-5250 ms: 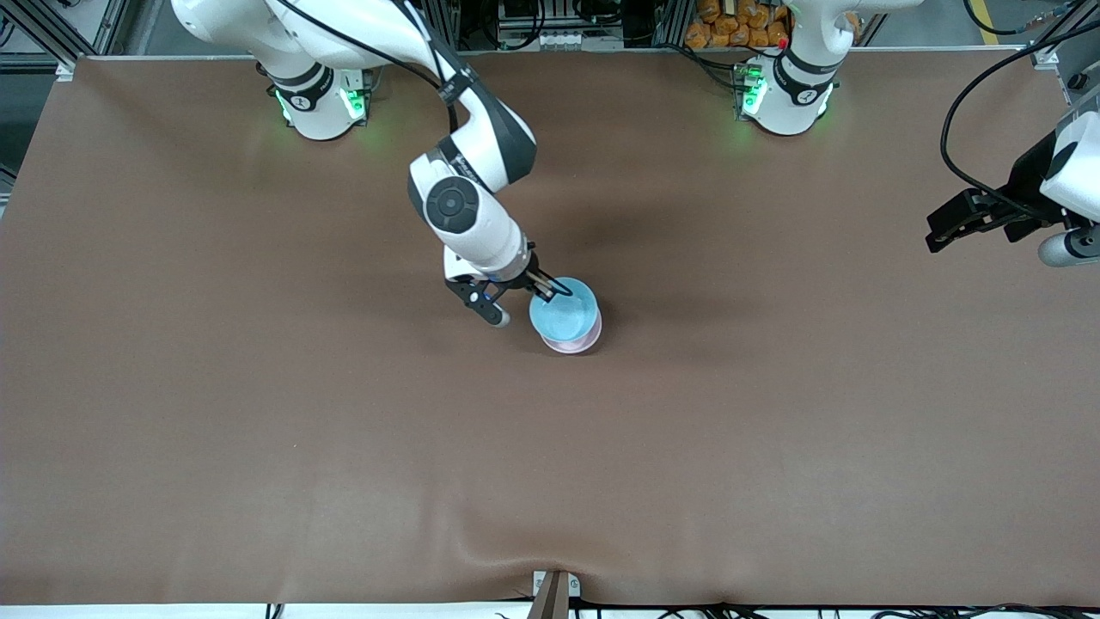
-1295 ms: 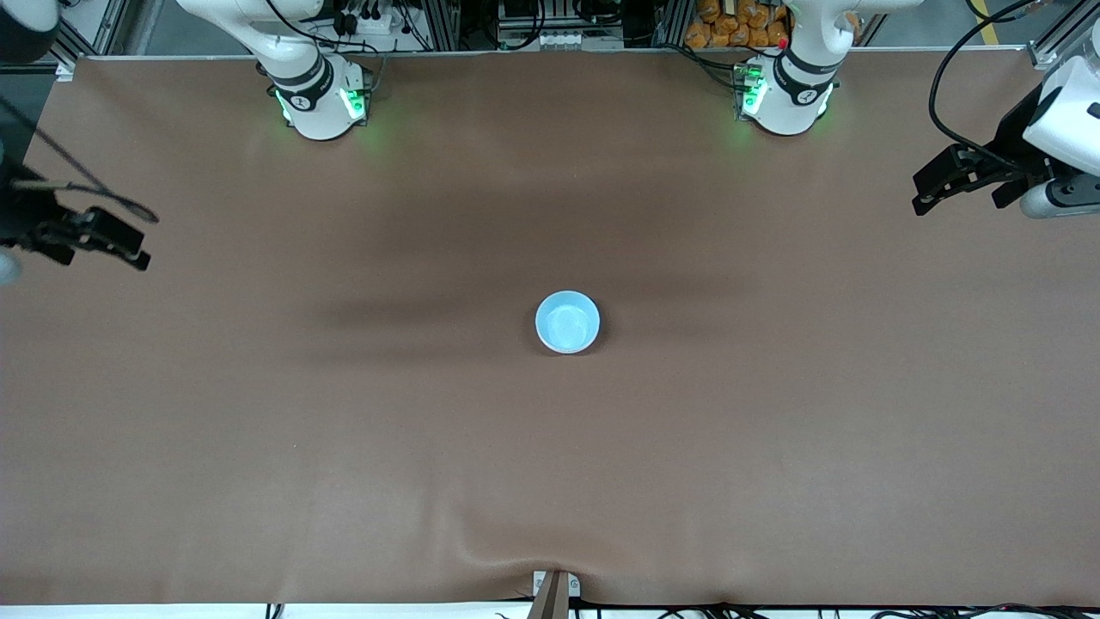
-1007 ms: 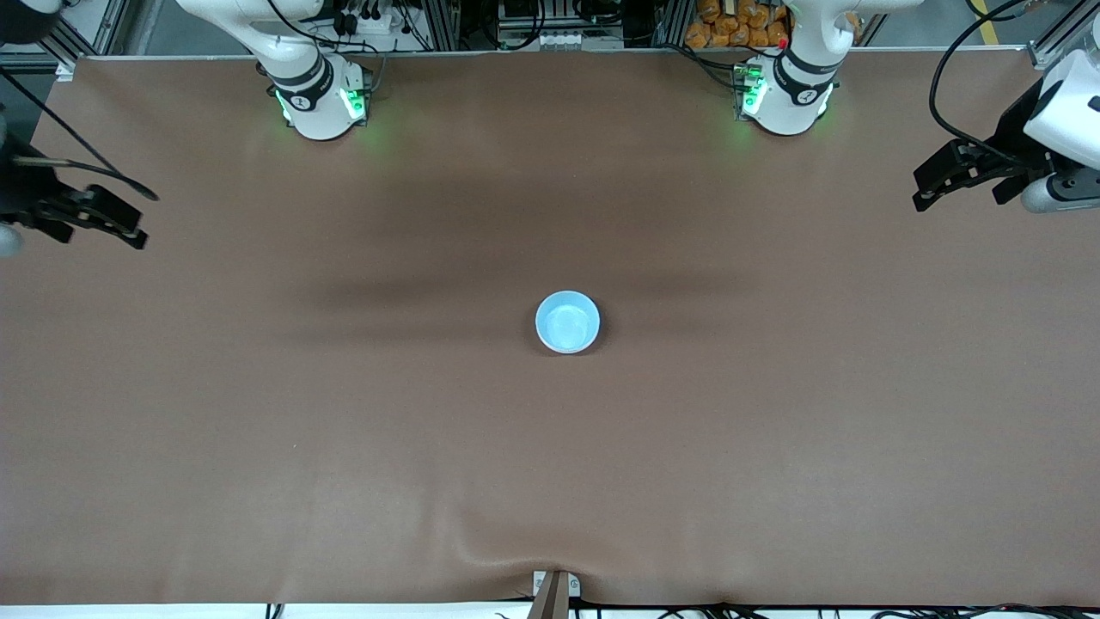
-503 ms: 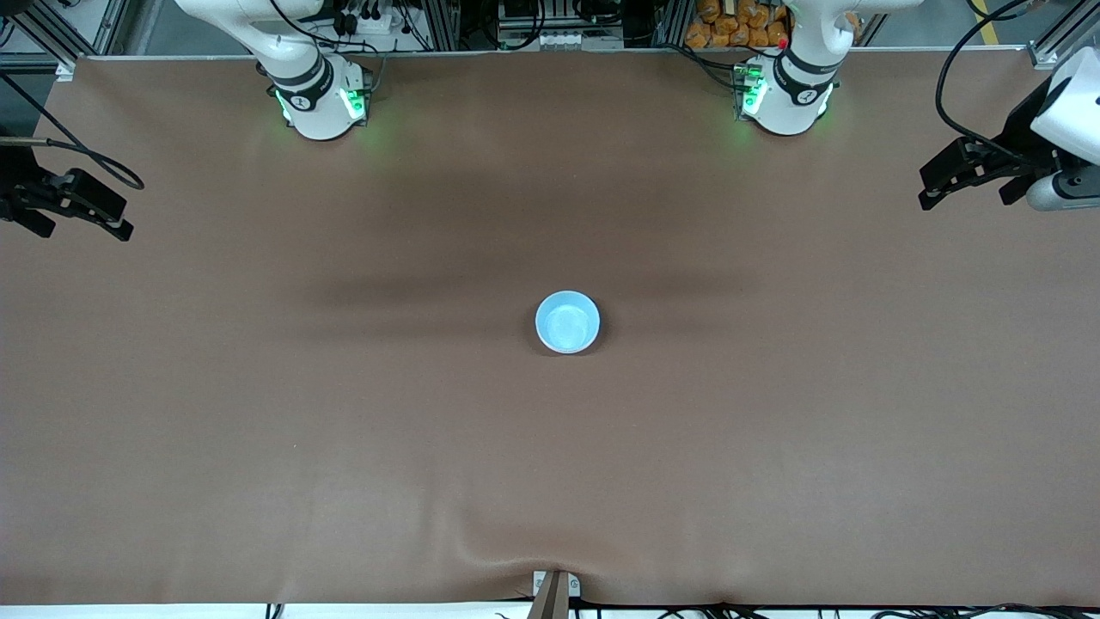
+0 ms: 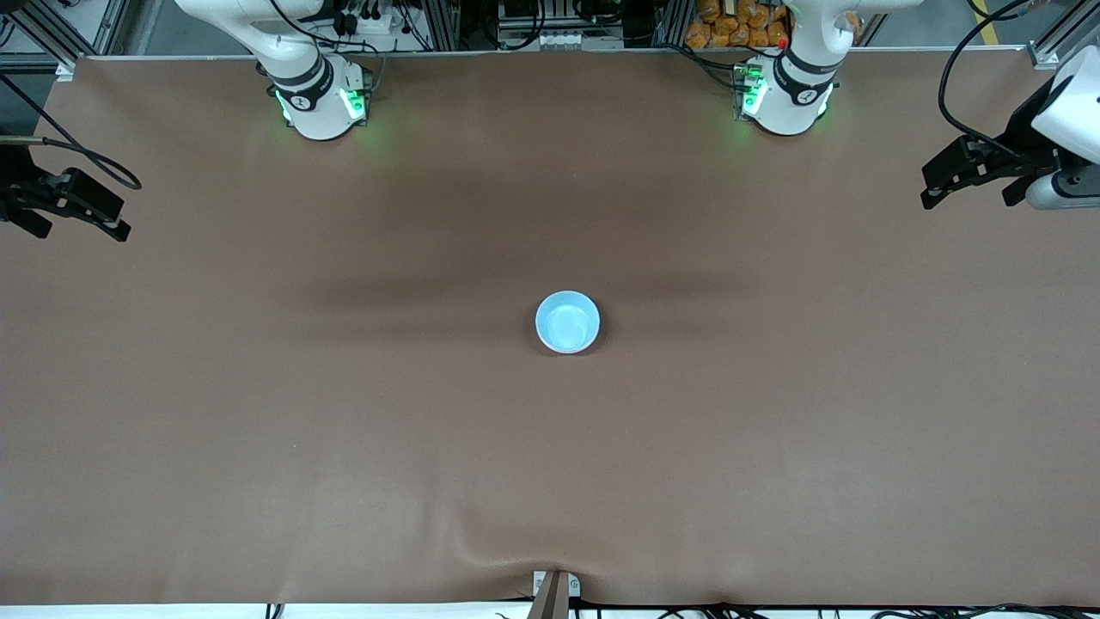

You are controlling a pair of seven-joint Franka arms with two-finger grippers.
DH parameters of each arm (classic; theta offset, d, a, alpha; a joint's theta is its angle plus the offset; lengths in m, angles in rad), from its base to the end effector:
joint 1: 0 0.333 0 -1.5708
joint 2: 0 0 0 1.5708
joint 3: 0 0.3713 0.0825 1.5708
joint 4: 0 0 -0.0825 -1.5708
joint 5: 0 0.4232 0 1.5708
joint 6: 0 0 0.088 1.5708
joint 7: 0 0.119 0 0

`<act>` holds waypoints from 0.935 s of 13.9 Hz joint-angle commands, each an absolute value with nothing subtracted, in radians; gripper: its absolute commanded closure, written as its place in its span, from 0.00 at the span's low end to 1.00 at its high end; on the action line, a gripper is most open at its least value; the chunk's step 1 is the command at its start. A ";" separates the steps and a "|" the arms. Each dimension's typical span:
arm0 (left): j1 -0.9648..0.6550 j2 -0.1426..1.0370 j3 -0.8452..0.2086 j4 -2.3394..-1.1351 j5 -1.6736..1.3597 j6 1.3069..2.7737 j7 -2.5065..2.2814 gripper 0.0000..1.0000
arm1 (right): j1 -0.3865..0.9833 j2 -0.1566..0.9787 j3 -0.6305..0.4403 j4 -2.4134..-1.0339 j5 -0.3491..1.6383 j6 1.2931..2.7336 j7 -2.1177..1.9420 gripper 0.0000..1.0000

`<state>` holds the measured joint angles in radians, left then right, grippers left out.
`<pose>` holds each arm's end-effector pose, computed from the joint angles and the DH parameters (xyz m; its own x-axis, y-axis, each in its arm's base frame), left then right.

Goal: Stack pink and blue bowls on white bowl

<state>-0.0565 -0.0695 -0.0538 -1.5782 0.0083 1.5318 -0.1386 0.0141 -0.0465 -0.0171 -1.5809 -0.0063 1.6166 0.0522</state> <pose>0.5611 -0.0624 0.7007 0.9993 0.0287 0.0244 0.0289 -0.9995 -0.0087 0.5825 -0.0027 0.6942 0.9951 -0.0549 0.0823 -0.0552 -0.9985 0.0012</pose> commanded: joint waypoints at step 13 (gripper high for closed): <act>-0.035 -0.080 -0.052 -1.578 -0.017 1.525 -0.118 0.00 | -0.008 -0.031 0.072 -1.549 -0.025 1.582 0.064 0.00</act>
